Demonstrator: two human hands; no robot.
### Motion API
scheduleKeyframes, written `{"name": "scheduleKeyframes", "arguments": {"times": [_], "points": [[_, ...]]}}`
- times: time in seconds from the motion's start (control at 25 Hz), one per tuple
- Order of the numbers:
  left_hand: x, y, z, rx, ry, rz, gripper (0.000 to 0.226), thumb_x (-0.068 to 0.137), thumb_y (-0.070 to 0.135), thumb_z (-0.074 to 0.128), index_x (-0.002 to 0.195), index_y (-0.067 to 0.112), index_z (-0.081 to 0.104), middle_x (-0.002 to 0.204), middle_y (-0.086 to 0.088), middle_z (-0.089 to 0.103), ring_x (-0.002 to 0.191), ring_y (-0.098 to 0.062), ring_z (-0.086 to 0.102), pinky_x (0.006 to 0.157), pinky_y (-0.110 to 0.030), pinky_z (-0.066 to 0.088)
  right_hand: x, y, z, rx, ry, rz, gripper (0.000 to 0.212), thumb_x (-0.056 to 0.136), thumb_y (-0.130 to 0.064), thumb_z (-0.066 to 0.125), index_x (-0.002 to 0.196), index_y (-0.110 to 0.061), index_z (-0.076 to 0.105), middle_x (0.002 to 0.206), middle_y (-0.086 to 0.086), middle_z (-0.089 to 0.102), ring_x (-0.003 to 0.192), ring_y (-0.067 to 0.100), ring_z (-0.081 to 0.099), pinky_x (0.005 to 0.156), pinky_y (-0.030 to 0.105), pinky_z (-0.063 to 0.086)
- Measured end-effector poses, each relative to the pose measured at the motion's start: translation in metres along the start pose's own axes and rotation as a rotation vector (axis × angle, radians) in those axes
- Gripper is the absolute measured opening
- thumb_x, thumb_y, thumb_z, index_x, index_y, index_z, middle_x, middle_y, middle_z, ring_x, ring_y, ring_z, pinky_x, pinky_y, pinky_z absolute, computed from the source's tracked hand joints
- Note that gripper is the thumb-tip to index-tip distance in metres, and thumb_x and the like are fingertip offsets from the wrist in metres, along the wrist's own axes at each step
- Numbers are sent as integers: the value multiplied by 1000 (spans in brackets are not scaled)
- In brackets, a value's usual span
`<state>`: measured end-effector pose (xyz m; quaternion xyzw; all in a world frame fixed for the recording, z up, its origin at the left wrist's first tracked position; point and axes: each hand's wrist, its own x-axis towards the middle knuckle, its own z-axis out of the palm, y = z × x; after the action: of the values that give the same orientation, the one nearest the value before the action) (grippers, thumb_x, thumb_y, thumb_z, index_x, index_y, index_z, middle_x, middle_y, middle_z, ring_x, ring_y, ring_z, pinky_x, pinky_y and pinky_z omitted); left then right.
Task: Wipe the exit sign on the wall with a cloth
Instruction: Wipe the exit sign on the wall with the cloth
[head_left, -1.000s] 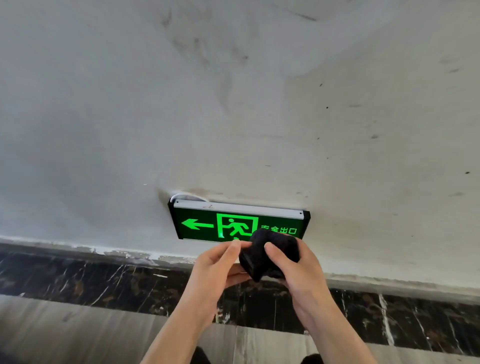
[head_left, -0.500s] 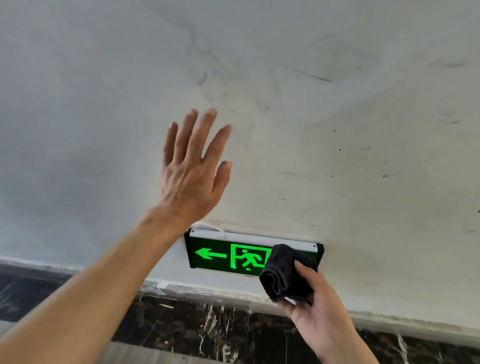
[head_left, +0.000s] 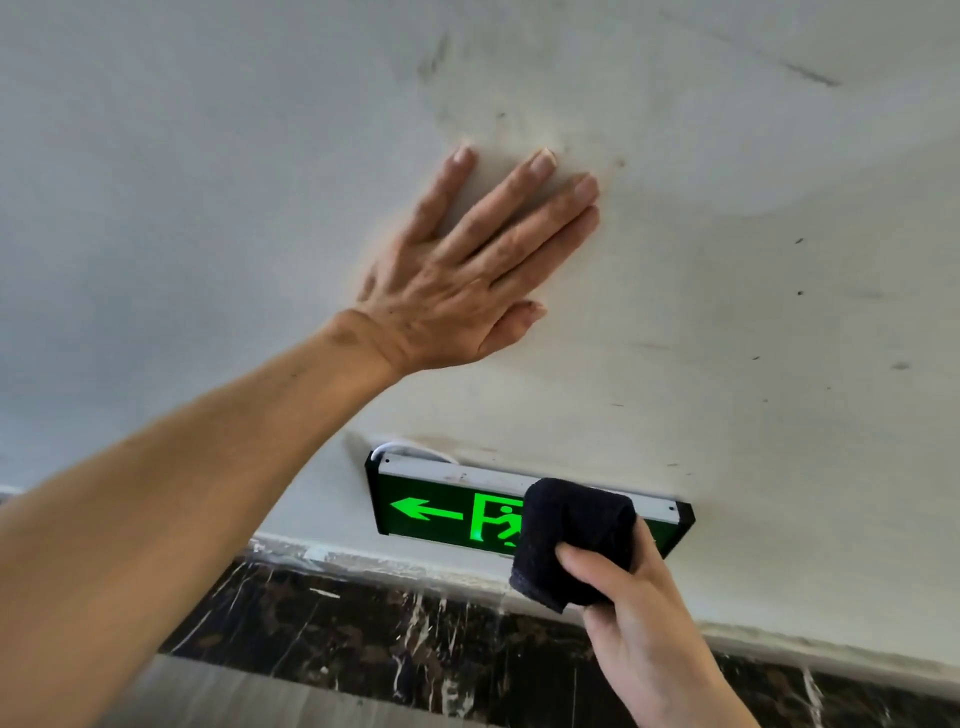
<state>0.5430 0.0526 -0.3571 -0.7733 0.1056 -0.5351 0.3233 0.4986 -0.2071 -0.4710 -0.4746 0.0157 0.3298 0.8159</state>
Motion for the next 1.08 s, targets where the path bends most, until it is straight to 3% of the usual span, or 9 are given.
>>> {"name": "scheduleKeyframes", "arguments": {"times": [0.08, 0.16, 0.28, 0.36, 0.48, 0.56, 0.72, 0.84, 1.08], "points": [[-2, 0, 1, -28, -7, 59, 64, 101, 41, 29, 158, 11, 29, 157, -4, 35, 146, -30, 28, 123, -53, 7, 5, 6, 7, -164, 18, -75, 56, 60, 2, 74, 111, -19, 64, 103, 9, 72, 96, 23, 68, 75, 36, 57], [-1, -1, -1, -58, -30, 162, 60, 102, 39, 29, 157, 13, 31, 157, -3, 34, 145, -30, 31, 123, -51, 4, 9, 13, 15, -523, 66, -217, 58, 68, -2, 78, 109, -39, 61, 105, -14, 69, 99, 4, 63, 84, 31, 50], [1, -4, -5, -69, -59, 233, 59, 101, 36, 34, 156, 14, 33, 157, -1, 32, 144, -28, 32, 122, -51, 2, 18, 22, 41, -1065, 86, -593, 67, 71, -7, 77, 116, -48, 48, 110, -35, 55, 105, -11, 50, 87, 16, 43], [2, -4, -7, -58, -67, 227, 61, 99, 37, 39, 156, 16, 34, 157, 0, 35, 144, -26, 32, 121, -52, 3, 30, 34, 53, -1274, 35, -959, 68, 69, 2, 74, 123, -31, 50, 118, -17, 57, 110, 3, 51, 91, 20, 45], [4, -4, -10, -49, -77, 230, 64, 95, 37, 47, 155, 18, 37, 156, 2, 43, 143, -25, 33, 120, -52, 4, 50, 51, 75, -1365, 13, -1314, 39, 83, 0, 54, 118, -17, 56, 113, 8, 61, 107, 27, 56, 92, 34, 48], [5, -4, -11, -52, -74, 224, 62, 94, 35, 47, 154, 18, 39, 155, 3, 46, 143, -24, 34, 119, -51, 5, 62, 63, 87, -1468, 17, -1348, 33, 86, -5, 51, 116, -19, 57, 110, 10, 62, 105, 29, 55, 88, 38, 47], [6, -3, -12, -32, -66, 225, 60, 94, 32, 46, 153, 19, 40, 154, 2, 49, 141, -24, 35, 120, -53, 11, 75, 83, 90, -1764, -97, -1158, 51, 73, -11, 61, 123, -18, 54, 117, 7, 59, 108, 28, 55, 87, 42, 47], [7, -3, -11, -21, -47, 228, 61, 94, 32, 46, 153, 19, 41, 153, 3, 50, 140, -24, 36, 116, -53, 20, 77, 82, 87, -1842, -120, -1070, 58, 71, -13, 64, 128, -17, 50, 121, 5, 58, 112, 28, 54, 88, 42, 48], [6, -4, -10, 10, -65, 236, 60, 96, 31, 42, 154, 19, 38, 156, 3, 45, 141, -24, 35, 118, -53, 17, 69, 66, 78, -1932, -59, -975, 70, 58, -18, 76, 125, -19, 54, 113, -4, 62, 106, 23, 55, 84, 38, 45]]}}
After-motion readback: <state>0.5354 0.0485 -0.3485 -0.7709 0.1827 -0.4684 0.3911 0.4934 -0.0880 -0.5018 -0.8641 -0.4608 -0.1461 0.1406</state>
